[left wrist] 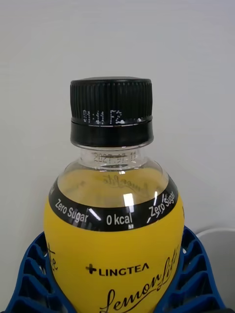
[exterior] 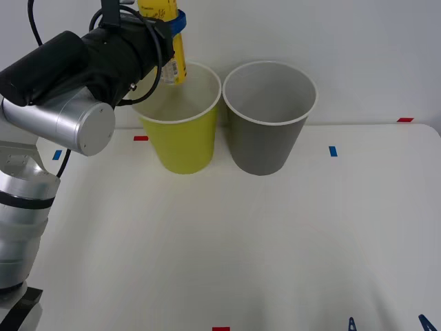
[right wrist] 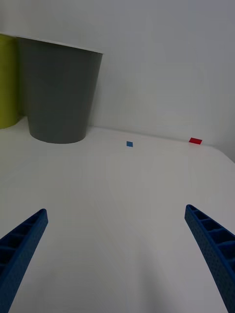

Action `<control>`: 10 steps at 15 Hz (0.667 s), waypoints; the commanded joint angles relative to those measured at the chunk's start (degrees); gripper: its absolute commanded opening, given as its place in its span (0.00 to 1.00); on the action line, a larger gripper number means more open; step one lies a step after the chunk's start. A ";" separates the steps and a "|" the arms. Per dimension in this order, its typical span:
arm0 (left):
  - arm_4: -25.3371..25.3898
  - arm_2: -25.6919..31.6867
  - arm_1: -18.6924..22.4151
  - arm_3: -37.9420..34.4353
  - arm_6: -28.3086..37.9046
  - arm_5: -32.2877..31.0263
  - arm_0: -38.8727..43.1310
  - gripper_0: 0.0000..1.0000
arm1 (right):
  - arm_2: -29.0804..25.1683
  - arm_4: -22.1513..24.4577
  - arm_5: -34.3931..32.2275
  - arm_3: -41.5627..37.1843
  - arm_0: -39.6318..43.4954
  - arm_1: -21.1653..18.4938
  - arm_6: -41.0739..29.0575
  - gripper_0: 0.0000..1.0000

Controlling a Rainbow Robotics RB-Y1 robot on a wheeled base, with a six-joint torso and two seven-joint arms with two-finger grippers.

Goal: Put cans in the gray bin and PET bottles in the light green bin.

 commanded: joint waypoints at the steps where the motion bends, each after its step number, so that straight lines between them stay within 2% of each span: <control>1: -0.35 -0.01 0.08 1.26 -0.16 -0.98 -0.31 0.00 | 0.00 0.00 0.00 0.00 0.00 0.00 0.00 0.97; 3: -0.87 -0.01 -0.01 1.26 -0.07 -0.98 -0.31 0.02 | 0.00 0.00 0.00 0.00 0.00 0.00 0.00 0.98; 4: -0.79 -0.01 -0.01 1.26 0.28 -0.98 -0.31 1.00 | 0.00 0.00 0.00 0.00 0.00 0.00 0.00 0.97; 8: 0.62 -0.01 -0.01 0.47 1.25 -1.07 -0.22 1.00 | 0.00 0.00 0.00 0.00 0.00 0.00 0.00 0.97; 10: 1.32 -0.01 1.40 -0.58 1.25 -1.07 -0.22 1.00 | 0.00 0.00 0.00 0.00 0.00 0.00 0.00 0.97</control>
